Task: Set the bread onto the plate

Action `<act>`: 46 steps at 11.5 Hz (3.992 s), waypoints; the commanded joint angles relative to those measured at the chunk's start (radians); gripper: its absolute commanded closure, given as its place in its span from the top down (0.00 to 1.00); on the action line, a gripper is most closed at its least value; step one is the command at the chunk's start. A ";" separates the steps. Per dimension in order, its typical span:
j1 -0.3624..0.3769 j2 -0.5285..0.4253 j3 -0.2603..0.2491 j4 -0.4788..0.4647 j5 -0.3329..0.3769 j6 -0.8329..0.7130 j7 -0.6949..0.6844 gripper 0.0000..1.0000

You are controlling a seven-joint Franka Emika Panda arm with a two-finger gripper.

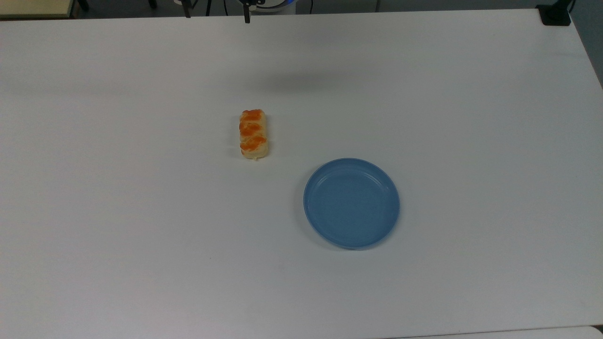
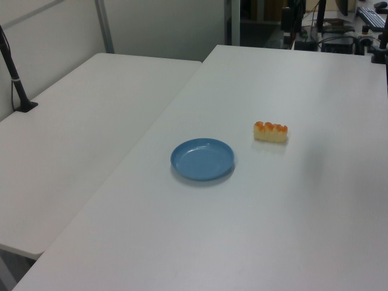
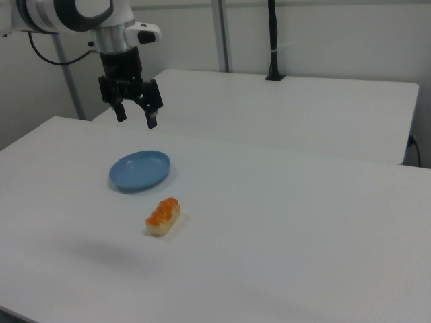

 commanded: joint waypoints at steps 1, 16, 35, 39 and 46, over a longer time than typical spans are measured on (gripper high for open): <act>0.022 -0.012 -0.008 -0.025 -0.005 0.008 -0.003 1.00; 0.035 -0.009 -0.008 -0.041 -0.002 0.010 -0.003 1.00; 0.083 0.282 -0.014 -0.316 -0.092 0.510 -0.102 1.00; 0.100 0.330 -0.014 -0.326 -0.096 0.538 -0.092 0.76; 0.101 0.209 -0.028 -0.223 -0.077 0.367 -0.088 0.39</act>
